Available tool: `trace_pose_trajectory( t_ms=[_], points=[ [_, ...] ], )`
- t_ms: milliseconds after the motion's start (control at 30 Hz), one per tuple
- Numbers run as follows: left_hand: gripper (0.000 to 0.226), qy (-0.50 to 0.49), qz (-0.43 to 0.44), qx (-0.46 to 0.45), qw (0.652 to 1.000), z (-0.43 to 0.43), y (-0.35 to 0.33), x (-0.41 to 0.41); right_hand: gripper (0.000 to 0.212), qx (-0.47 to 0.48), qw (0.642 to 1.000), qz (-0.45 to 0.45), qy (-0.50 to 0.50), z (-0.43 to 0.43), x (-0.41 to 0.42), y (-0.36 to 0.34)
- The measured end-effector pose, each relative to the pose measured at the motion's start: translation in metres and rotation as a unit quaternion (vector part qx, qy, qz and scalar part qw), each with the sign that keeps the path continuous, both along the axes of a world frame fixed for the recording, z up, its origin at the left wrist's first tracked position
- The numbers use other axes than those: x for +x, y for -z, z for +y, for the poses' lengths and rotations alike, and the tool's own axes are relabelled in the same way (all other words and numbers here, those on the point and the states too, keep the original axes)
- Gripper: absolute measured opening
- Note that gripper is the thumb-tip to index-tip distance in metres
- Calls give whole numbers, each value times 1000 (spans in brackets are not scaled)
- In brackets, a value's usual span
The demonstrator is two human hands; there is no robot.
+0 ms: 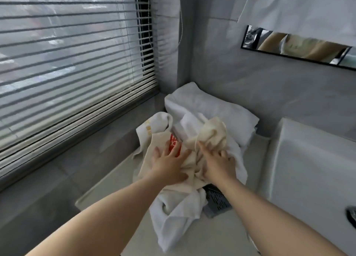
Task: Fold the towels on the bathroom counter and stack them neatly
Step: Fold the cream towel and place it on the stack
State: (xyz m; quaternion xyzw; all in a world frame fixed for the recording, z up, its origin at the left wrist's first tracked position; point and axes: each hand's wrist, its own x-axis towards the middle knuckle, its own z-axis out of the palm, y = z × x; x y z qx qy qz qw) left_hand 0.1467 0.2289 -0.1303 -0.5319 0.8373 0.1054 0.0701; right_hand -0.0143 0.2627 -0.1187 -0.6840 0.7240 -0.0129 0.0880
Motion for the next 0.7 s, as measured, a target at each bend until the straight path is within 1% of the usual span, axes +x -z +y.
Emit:
trace_pose_trajectory(
  t_ms=[100,200,233,267,333,367,433,467,500,533,600,667,700],
  points=[
    [54,-6,46,-2,999,-10,9,-1,64,-8,999,-15,32,-10,7,3],
    [36,0,94,-14,995,-16,11,-1,39,-7,999,-16,47,-13,13,2],
    [30,1,106,-17,994,-18,9,-2,30,-7,996,-51,69,-13,14,1],
    [27,-3,115,-21,993,-19,6,-3,26,-8,992,-90,86,-13,16,-1],
    [24,-26,136,-30,990,-22,0,-1,22,-22,984,-141,105,-12,17,0],
    [24,-46,158,-23,986,-23,-5,1,18,-31,984,-141,106,-12,18,-1],
    [21,-81,217,-9,973,-24,-12,5,13,-43,989,-105,92,-10,17,-3],
    [18,-95,246,-9,964,-25,-15,7,13,-47,992,-82,82,-9,17,-5],
    [16,-110,278,-13,954,-25,-18,8,15,-51,993,-78,76,-7,17,-6],
    [13,-126,303,-10,944,-26,-22,8,14,-55,990,-102,76,-6,17,-8],
    [12,-156,344,-1,926,-24,-31,8,7,-80,973,-197,91,-2,19,-16],
    [11,-176,385,7,906,-22,-42,5,8,-119,940,-295,121,2,20,-26],
    [14,-182,404,9,896,-21,-48,3,10,-138,917,-347,143,4,19,-31]
  ],
)
